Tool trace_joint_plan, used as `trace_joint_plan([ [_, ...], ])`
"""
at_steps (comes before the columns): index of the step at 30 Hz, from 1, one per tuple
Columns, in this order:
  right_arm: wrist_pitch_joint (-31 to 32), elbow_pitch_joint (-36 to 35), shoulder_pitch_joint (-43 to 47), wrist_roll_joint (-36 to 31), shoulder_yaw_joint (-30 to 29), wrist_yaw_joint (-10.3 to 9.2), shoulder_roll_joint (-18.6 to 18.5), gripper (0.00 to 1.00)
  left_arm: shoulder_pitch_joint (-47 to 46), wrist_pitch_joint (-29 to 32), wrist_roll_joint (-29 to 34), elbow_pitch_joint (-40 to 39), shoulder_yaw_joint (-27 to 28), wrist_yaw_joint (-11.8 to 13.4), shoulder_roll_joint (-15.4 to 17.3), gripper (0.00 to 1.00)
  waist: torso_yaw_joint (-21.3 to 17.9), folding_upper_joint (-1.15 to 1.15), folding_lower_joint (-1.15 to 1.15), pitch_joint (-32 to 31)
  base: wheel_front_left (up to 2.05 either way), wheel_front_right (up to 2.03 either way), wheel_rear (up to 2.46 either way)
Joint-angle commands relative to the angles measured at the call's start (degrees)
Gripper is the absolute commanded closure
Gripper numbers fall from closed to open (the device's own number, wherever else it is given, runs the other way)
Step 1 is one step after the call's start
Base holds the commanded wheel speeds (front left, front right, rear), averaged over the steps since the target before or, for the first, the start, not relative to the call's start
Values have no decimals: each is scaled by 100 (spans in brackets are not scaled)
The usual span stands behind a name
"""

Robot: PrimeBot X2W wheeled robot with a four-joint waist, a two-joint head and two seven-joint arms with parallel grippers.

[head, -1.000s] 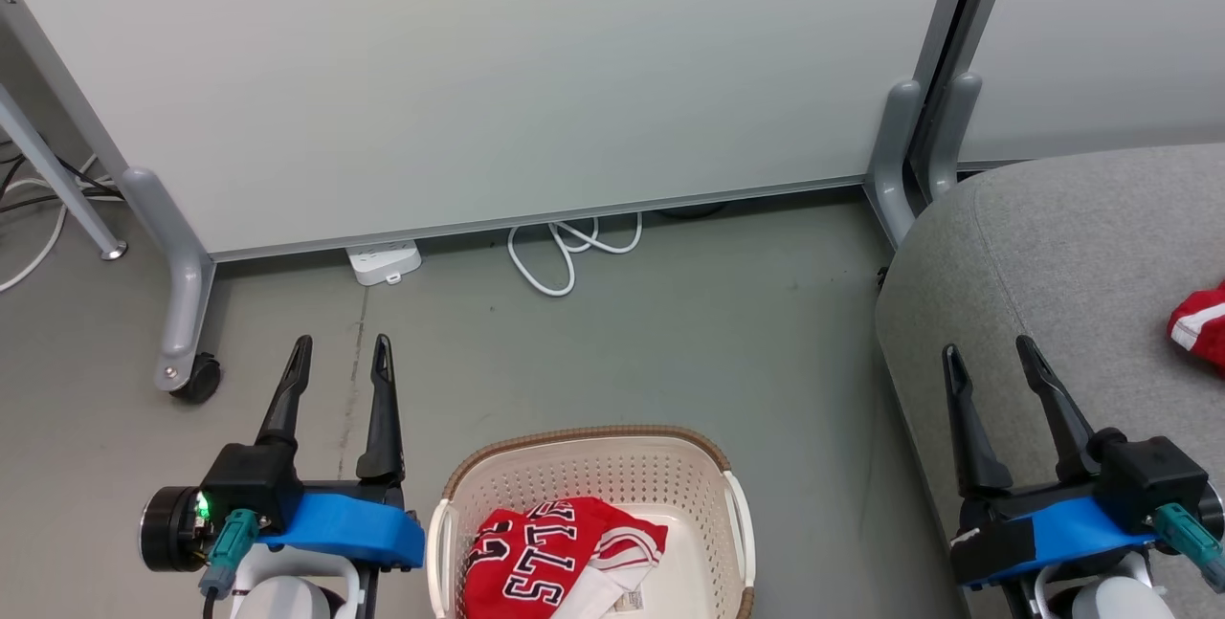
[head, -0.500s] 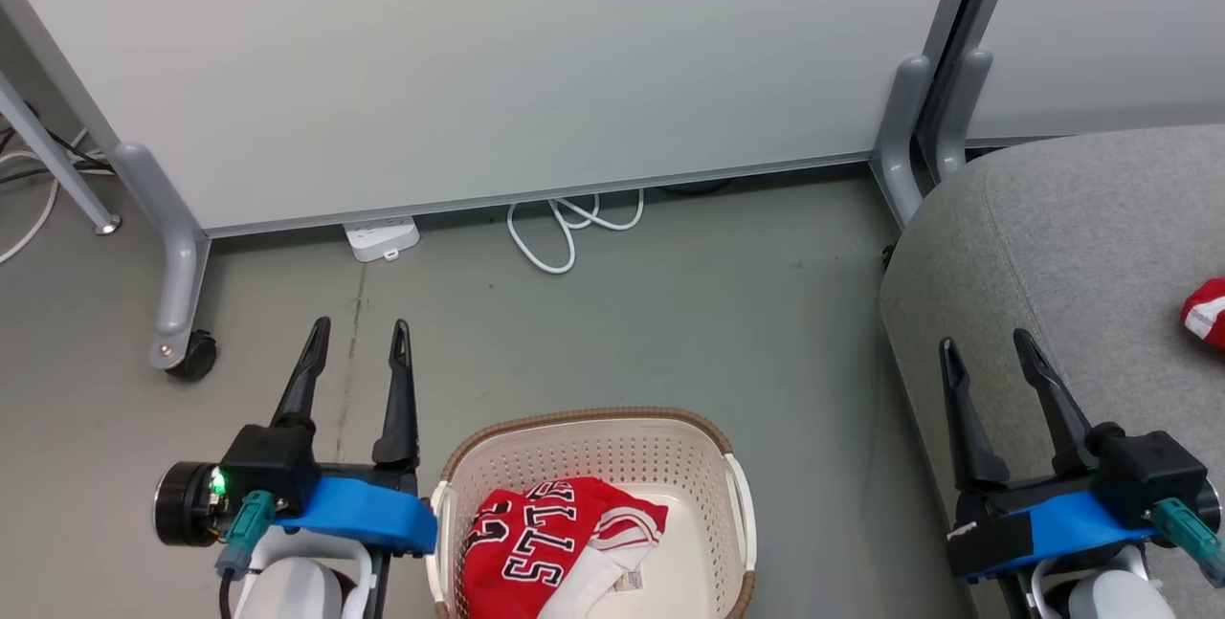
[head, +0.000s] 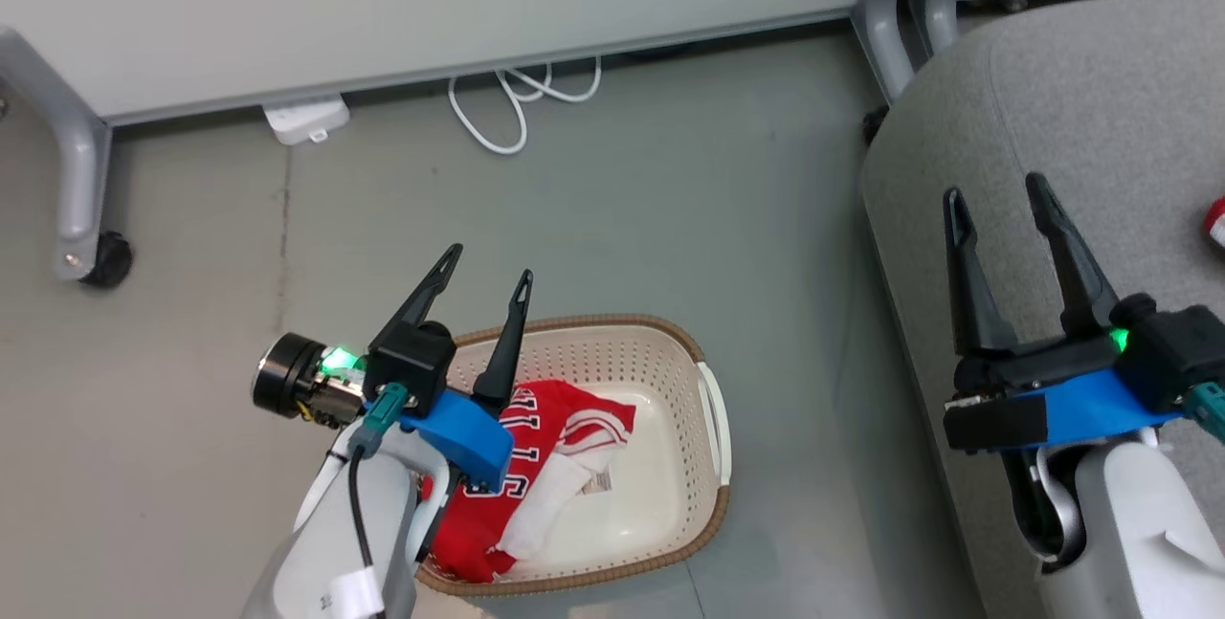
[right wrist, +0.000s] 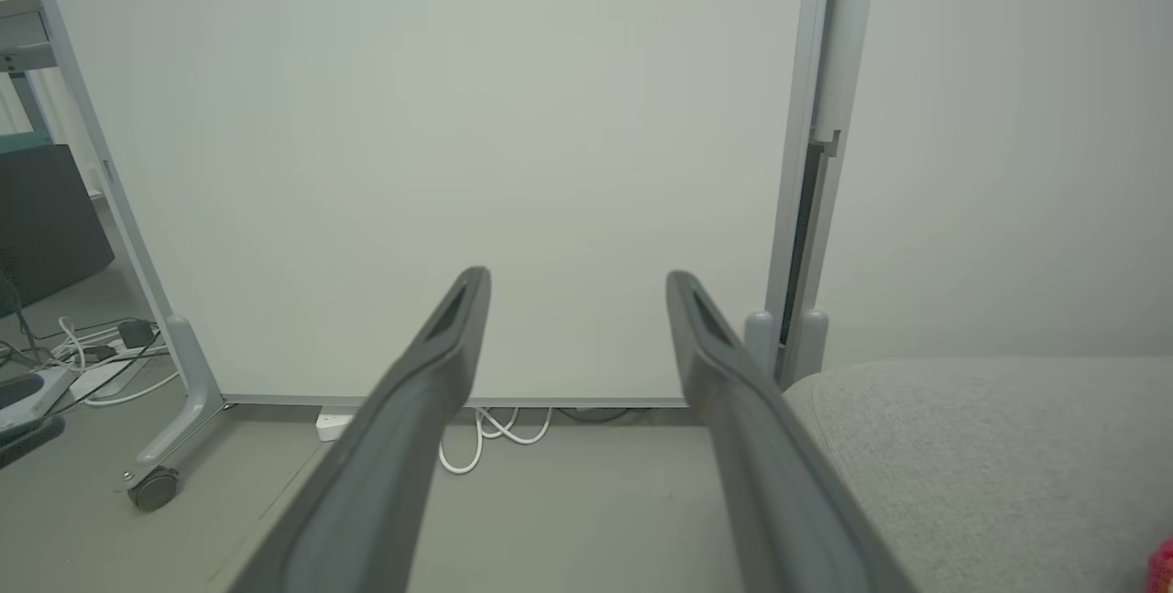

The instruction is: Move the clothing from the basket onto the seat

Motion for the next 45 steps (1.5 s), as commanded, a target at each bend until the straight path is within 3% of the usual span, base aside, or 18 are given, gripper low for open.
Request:
trace_joint_plan([
  [1,-4,-67,-233,22,42,2,-44,0,-281,-14,9,219,-205,-32,76,0,-256,0,-1,569,0,0,0],
  [13,-4,-328,-1175,81,193,1,-55,0,-1743,-16,-134,1908,-1770,-25,575,0,-733,0,-1,1995,0,0,0],
  [26,-3,-605,-1846,113,301,1,-3,0,-3104,54,-48,3603,-3137,-25,720,0,-1028,0,-1,3301,0,0,0],
  [37,-3,-884,-2121,115,290,1,-37,0,-3880,728,-81,4336,-3735,-25,852,0,-1207,0,-1,4110,0,0,0],
  [45,-3,-1068,-2030,87,261,1,21,0,-4215,1167,-8,4425,-3869,162,1057,0,-1305,0,-1,4544,0,0,0],
])
